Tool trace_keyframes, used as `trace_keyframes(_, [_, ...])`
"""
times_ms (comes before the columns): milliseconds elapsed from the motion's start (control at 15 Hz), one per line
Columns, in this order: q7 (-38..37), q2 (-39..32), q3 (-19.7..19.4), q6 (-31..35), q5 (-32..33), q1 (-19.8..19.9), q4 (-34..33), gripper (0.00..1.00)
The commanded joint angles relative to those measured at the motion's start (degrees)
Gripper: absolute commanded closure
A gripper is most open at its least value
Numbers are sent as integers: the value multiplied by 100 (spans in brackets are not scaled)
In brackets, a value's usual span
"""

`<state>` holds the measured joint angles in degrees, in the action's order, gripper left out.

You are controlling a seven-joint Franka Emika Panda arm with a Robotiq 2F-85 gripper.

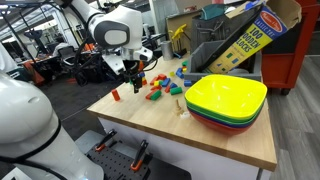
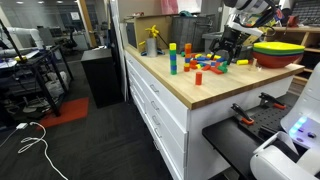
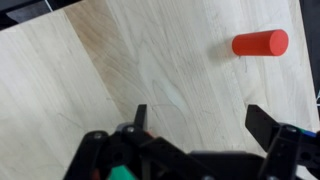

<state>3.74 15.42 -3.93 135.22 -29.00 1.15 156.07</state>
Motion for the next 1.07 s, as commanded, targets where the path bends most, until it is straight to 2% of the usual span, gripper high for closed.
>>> trace_keyframes(0, [334,327,-35,157,193,-61,437,0])
trace_keyframes(67, [376,284,-18,221,207,-98,497,0])
trace_keyframes(133, [408,41,-25,175,210,-147,276,0])
trace_keyframes(533, [685,69,106,235,108,-520,312,0])
trace_keyframes(1000, [537,-178,251,1791,361,-626,308,0])
